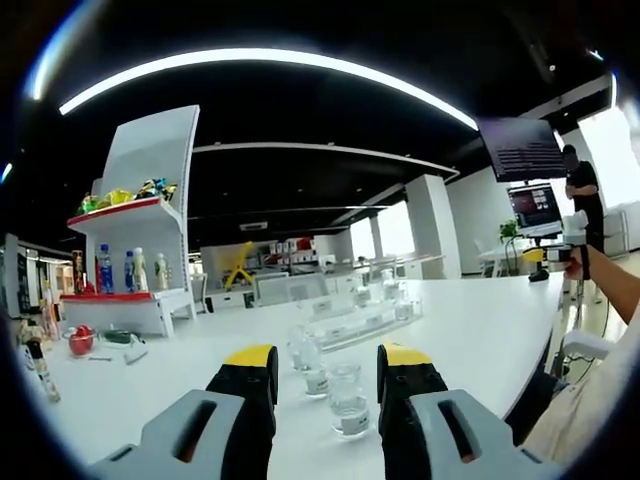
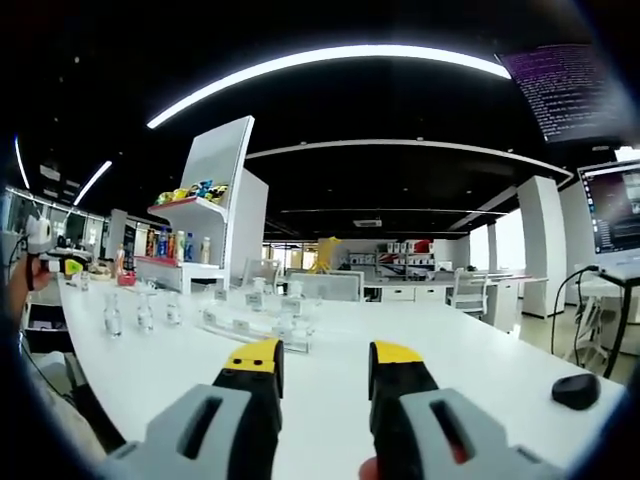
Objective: Identify the label on the chemical reagent bottle, grasp the chemical reagent bottle, and place it in the designated position on the reagent rack
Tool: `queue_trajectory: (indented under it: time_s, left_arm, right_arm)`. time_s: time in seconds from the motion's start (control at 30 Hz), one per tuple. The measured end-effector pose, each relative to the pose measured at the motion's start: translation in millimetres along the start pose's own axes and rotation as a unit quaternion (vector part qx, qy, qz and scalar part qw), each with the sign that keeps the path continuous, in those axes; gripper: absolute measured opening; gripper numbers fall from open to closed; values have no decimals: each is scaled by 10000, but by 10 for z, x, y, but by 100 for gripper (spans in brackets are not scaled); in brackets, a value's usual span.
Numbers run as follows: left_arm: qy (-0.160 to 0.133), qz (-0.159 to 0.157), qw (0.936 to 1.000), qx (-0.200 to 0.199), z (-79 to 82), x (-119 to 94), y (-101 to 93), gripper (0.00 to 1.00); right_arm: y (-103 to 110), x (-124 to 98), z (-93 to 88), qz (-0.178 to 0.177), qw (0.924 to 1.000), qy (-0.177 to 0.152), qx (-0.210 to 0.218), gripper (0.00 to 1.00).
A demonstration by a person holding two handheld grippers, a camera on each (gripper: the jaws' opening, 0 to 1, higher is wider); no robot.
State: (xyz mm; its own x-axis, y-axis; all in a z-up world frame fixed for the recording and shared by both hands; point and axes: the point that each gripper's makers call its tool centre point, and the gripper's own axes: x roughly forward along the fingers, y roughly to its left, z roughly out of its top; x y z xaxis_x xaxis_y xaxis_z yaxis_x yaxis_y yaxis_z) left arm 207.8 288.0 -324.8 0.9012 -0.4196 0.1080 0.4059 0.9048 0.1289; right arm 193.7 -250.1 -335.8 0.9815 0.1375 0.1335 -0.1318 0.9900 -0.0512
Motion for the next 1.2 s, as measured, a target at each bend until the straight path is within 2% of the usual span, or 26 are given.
queue_trajectory:
  time_s: [0.33, 1.2]
  left_arm:
    - [-29, -61, 10000, -5, 11, -50, -47, 40]
    - [-103, -97, 9999, 48, 61, -140, -95, 40]
  right_arm:
    - [133, -3, -18, 122, 9999, 3, -12, 33]
    - [184, -83, 23, 208, 9997, -83, 32, 32]
